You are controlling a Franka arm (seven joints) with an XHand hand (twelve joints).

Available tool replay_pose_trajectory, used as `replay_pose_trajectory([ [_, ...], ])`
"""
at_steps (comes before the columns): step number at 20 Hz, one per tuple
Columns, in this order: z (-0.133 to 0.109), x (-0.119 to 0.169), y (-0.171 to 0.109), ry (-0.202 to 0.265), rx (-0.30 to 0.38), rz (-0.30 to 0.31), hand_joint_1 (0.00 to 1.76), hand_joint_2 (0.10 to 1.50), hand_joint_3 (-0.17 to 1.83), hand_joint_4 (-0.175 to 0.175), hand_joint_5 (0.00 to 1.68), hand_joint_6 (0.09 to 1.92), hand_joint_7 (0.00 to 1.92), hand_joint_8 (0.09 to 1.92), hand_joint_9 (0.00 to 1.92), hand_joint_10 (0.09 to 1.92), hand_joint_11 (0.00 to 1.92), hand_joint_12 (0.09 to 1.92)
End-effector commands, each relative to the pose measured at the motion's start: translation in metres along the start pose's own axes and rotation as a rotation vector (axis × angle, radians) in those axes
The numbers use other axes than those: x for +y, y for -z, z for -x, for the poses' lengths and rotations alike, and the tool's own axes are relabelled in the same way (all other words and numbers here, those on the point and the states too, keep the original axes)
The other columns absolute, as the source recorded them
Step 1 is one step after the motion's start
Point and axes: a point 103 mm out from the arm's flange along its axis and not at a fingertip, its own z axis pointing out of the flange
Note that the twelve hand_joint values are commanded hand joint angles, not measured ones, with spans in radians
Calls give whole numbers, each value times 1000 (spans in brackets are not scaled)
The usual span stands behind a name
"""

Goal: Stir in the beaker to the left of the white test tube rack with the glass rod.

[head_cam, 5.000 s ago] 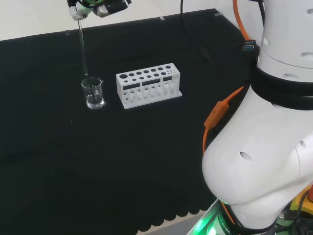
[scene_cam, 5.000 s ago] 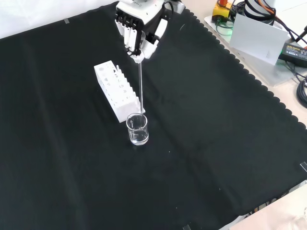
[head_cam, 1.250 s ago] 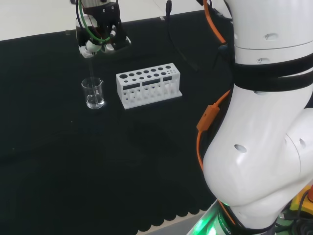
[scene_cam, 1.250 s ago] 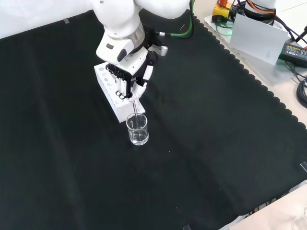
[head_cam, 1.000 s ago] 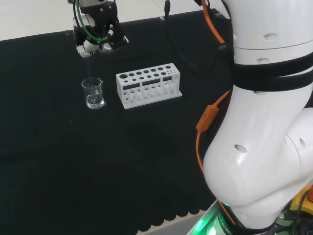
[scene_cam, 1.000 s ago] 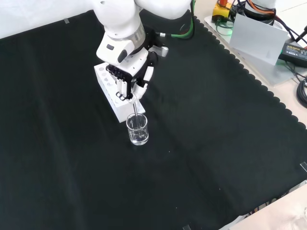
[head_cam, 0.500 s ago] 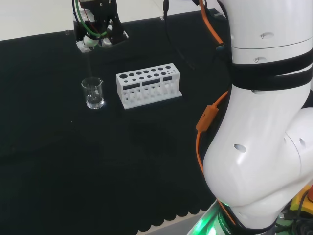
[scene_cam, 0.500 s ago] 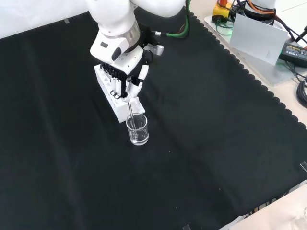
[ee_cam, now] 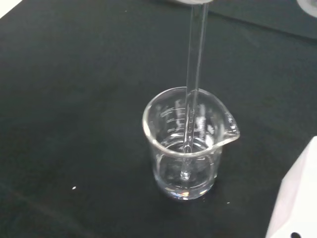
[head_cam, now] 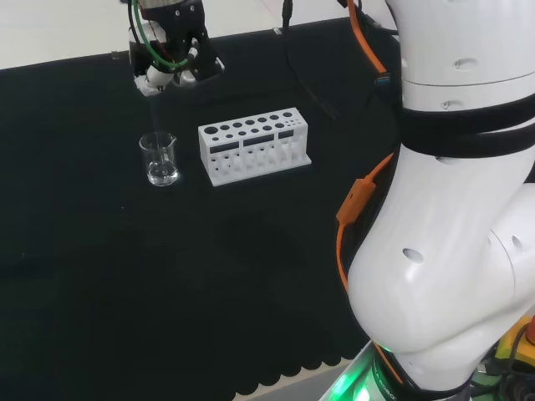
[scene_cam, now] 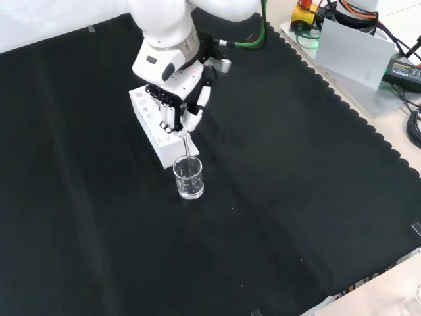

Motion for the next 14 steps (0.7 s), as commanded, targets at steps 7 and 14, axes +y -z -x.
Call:
replay_pose_trajectory([
  [7,-5,19,3,19,7,-1,1309,1075,-175,-175,1238,579,1285,595,1850,392,1651,752],
  [14,18,17,2,-8,20,8,1309,1076,-175,-175,1237,581,1284,597,1850,391,1650,753],
])
